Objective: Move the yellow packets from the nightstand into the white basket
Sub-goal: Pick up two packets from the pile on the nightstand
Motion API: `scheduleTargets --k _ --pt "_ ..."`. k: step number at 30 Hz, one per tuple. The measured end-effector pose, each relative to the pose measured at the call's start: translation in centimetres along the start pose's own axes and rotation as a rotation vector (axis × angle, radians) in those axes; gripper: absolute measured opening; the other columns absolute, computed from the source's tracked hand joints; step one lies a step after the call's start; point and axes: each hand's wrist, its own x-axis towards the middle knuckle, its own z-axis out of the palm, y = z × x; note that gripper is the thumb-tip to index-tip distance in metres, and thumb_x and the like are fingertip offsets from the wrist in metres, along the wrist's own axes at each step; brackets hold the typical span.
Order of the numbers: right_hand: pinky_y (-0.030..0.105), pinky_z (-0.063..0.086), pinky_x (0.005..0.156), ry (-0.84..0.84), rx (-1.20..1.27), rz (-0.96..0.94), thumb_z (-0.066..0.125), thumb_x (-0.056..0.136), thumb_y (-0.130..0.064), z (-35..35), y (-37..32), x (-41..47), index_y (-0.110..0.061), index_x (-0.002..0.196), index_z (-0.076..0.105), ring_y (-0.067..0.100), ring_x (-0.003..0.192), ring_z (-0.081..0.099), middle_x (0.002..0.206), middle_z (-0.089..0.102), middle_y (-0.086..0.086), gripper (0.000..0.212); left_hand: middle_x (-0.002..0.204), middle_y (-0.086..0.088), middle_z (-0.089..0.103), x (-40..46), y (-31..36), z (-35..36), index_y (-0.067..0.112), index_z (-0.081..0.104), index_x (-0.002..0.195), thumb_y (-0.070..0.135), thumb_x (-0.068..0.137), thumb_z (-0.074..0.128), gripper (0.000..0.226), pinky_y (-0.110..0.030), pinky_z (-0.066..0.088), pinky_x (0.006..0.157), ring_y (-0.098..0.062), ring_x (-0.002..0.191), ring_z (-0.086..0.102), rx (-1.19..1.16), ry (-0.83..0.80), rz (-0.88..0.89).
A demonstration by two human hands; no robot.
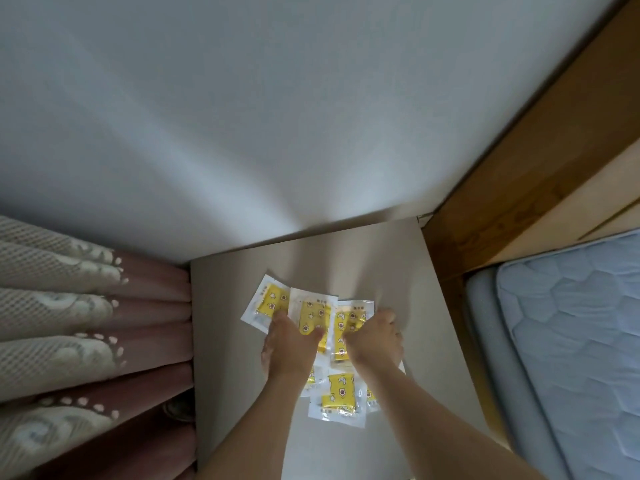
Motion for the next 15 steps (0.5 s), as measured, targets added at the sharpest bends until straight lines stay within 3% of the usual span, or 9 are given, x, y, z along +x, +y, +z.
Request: scheduleTargets --k 2,6,9,11,13,15 --pt "0.038 0.042 0.098 -0.035 0.001 0.025 0.063 0.084 -0.028 -0.1 -0.1 0.4 -0.009 0.127 0.042 0.03 0.12 0.048 0.128 0.054 0.008 0.051 0.124 -0.001 0.061 0.0 0.0 -0.2 0.019 0.046 0.127 0.047 0.08 0.072 0.061 -0.04 0.05 0.091 -0.028 0.111 0.06 -0.008 -0.025 -0.02" --pt "0.039 0.043 0.1 -0.112 0.023 0.051 0.064 0.082 -0.035 -0.3 0.0 0.8 -0.018 0.124 0.055 0.028 0.12 0.049 0.125 0.058 0.004 0.046 0.111 -0.001 0.062 0.0 0.0 -0.9 0.019 0.055 0.106 0.04 0.091 0.062 0.027 -0.035 0.05 0.08 -0.021 0.092 0.057 -0.023 -0.078 0.001" --pt "0.034 0.054 0.078 -0.13 0.211 0.016 0.058 0.084 -0.026 -1.4 0.1 0.0 -0.02 0.101 0.06 0.022 0.086 0.063 0.093 0.065 0.001 0.018 0.111 0.001 0.063 -0.7 0.5 -2.0 0.02 0.057 0.115 0.034 0.096 0.055 0.024 -0.03 0.045 0.071 -0.019 0.09 0.057 -0.082 -0.102 0.019" --pt "0.028 0.048 0.06 -0.117 0.336 -0.026 0.053 0.09 -0.021 -3.1 0.0 -1.1 -0.018 0.093 0.056 0.017 0.068 0.058 0.082 0.061 0.001 0.004 0.111 0.002 0.064 -1.7 1.3 -3.2 0.023 0.058 0.119 0.031 0.098 0.052 0.024 -0.028 0.043 0.067 -0.019 0.089 0.058 -0.13 -0.105 0.036" --pt "0.026 0.041 0.053 -0.082 0.39 -0.097 0.052 0.094 -0.02 -5.6 -0.1 -2.5 -0.016 0.096 0.054 0.013 0.068 0.055 0.084 0.059 0.0 0.005 0.107 0.001 0.064 -3.0 2.6 -4.9 0.022 0.059 0.117 0.028 0.097 0.051 0.022 -0.029 0.042 0.063 -0.019 0.088 0.059 -0.171 -0.097 0.054" --pt "0.028 0.04 0.058 -0.052 0.436 -0.148 0.053 0.095 -0.022 -9.1 -0.4 -4.3 -0.016 0.1 0.054 0.015 0.073 0.055 0.088 0.058 0.001 0.008 0.103 -0.002 0.065 -4.7 4.3 -7.0 0.02 0.06 0.112 0.026 0.096 0.05 0.02 -0.03 0.043 0.066 -0.022 0.088 0.06 -0.206 -0.086 0.071"
